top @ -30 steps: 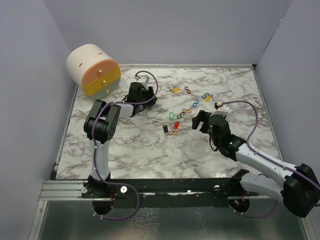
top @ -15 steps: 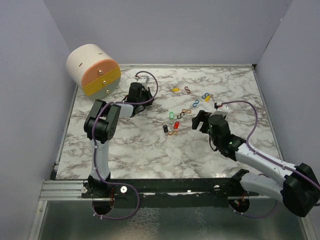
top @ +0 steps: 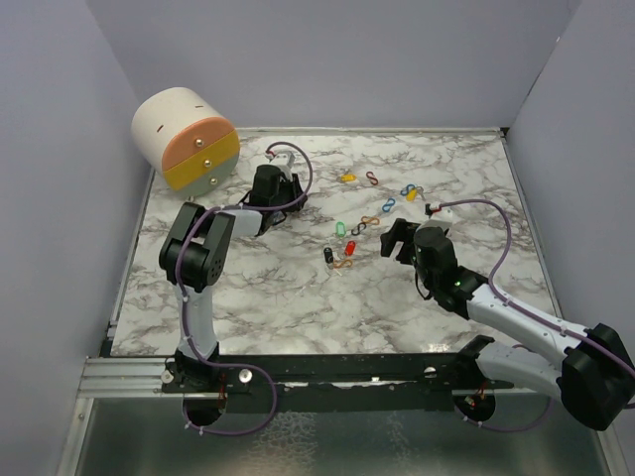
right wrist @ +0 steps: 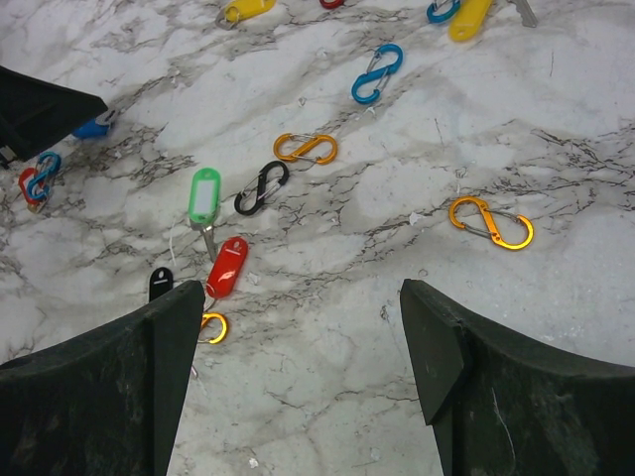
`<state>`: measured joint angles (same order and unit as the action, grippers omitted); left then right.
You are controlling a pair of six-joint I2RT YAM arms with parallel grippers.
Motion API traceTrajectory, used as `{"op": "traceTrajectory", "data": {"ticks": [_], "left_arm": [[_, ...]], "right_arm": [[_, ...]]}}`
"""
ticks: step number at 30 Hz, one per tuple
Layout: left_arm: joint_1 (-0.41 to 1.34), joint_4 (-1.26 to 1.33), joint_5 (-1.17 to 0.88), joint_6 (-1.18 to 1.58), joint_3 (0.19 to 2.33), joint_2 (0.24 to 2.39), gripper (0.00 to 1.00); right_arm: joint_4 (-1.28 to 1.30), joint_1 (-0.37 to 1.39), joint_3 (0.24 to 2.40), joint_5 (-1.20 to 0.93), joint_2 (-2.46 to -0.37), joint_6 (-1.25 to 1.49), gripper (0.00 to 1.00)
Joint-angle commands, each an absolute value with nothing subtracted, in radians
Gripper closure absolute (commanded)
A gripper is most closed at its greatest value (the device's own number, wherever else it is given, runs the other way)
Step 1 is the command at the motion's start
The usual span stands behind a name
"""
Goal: Put the keys on the keyring
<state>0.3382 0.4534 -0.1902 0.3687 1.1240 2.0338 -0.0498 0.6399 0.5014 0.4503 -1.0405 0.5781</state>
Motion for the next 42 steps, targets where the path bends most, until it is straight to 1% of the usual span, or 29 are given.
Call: {"op": "traceTrajectory", "data": {"ticks": [1,3,6,14,21,23,26,42], "left_arm": [[0.358,0.468,-0.147,0.366,1.091,1.932,0.67],[0.366,0.468,-0.123,0.361,1.075,1.91,0.64],[0.381,0.456,-0.078,0.352,1.051,1.889,0.63],[0.466,0.368,0.161,0.289,1.06,1.9,0.62],[0.515,0.359,0.305,0.254,1.078,1.93,0.56],[0.521,0.353,0.326,0.246,1.088,1.94,0.54],[0.523,0.338,0.347,0.24,1.106,1.957,0.53],[0.531,0.313,0.378,0.209,1.172,2.03,0.54]], "right_arm": [[-0.074,0.637,0.525,0.427,-1.029,0.571,0.2],[-0.074,0.637,0.523,0.426,-1.025,0.572,0.2],[-0.07,0.637,0.523,0.426,-1.022,0.572,0.2],[-0.063,0.637,0.518,0.426,-1.006,0.574,0.2],[-0.06,0.637,0.514,0.428,-0.996,0.574,0.2],[-0.06,0.637,0.512,0.427,-0.993,0.574,0.2],[-0.062,0.637,0.511,0.428,-0.994,0.574,0.2],[-0.07,0.637,0.509,0.43,-1.003,0.574,0.2]]}}
